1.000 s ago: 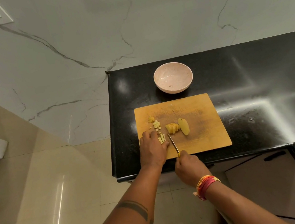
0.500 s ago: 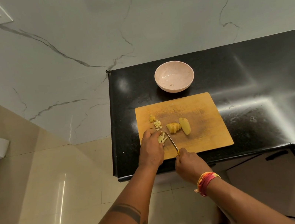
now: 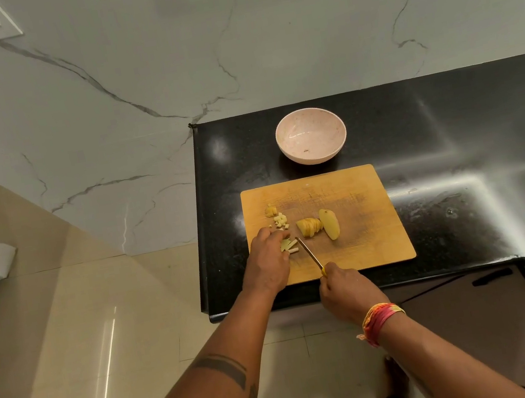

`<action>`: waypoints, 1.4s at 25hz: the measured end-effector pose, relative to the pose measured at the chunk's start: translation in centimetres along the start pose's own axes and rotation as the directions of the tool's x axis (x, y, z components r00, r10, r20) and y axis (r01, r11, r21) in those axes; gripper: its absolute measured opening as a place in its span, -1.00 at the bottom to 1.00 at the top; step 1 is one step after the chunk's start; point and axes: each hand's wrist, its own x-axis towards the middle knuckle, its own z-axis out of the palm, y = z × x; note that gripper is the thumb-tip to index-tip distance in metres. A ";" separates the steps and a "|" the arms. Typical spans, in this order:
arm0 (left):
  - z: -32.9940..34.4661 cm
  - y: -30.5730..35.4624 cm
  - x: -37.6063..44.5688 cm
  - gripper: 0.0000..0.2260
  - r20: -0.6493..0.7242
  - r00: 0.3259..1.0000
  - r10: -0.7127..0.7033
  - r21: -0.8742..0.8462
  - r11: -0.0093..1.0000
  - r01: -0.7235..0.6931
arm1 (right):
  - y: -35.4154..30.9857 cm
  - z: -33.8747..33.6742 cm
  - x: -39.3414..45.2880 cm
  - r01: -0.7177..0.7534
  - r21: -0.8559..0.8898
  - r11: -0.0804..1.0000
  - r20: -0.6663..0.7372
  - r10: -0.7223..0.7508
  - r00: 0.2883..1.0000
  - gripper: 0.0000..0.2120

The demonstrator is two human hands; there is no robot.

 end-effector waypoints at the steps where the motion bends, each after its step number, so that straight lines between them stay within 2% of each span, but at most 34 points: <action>1: -0.1 -0.1 0.0 -0.59 0.010 1.000 0.007 0.009 1.000 -0.007 | 0.2 0.0 -0.1 0.002 0.002 1.000 0.000 -0.002 1.000 -0.87; 7: 0.3 -0.2 -0.8 -0.55 -0.051 0.998 -0.043 -0.024 0.999 0.042 | 0.0 0.5 -0.4 0.008 0.034 0.999 -0.001 -0.008 1.000 -0.84; 20: -0.2 0.5 -0.2 -0.62 0.002 0.999 -0.038 0.040 0.998 0.038 | -0.9 1.6 -1.0 -0.007 0.092 0.996 -0.033 0.010 0.999 -0.84; 24: -0.3 0.5 -0.5 -0.61 -0.005 1.000 -0.031 0.052 0.998 0.031 | -1.1 1.4 -1.1 -0.022 0.120 0.993 -0.074 0.031 0.997 -0.85; 28: -0.3 0.7 -0.6 -0.65 -0.024 0.999 0.026 0.084 0.996 -0.023 | -2.1 2.0 -1.2 -0.016 0.134 0.991 -0.043 0.022 0.999 -0.83; 35: -0.1 0.1 -0.7 -0.62 -0.050 0.999 -0.006 0.061 0.998 0.009 | -1.8 2.2 -1.1 -0.033 0.139 0.990 -0.040 0.039 0.998 -0.83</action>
